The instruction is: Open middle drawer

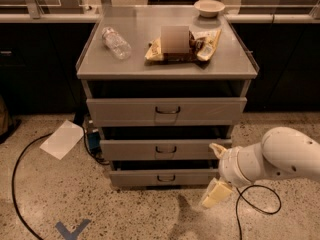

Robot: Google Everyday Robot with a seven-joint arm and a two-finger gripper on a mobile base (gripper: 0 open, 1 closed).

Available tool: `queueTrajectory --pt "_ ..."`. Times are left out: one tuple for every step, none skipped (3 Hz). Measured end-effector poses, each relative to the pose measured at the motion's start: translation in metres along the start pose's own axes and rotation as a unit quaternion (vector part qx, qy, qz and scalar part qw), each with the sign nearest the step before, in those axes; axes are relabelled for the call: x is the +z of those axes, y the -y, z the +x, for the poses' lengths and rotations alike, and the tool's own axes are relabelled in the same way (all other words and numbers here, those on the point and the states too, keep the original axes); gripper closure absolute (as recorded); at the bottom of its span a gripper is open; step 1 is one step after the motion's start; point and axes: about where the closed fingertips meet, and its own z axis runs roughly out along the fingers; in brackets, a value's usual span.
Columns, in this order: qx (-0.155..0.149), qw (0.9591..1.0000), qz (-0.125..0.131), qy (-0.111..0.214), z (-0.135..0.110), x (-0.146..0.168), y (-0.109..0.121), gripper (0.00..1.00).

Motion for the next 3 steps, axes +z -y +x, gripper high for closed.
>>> queueTrajectory --pt "-0.014 0.9998 -0.003 0.011 0.004 0.040 0.012 0.00" --pt "-0.005 0.9994 -0.010 0.034 0.026 0.106 0.053 0.00" --pt "-0.005 0.9994 -0.010 0.034 0.026 0.106 0.053 0.00"
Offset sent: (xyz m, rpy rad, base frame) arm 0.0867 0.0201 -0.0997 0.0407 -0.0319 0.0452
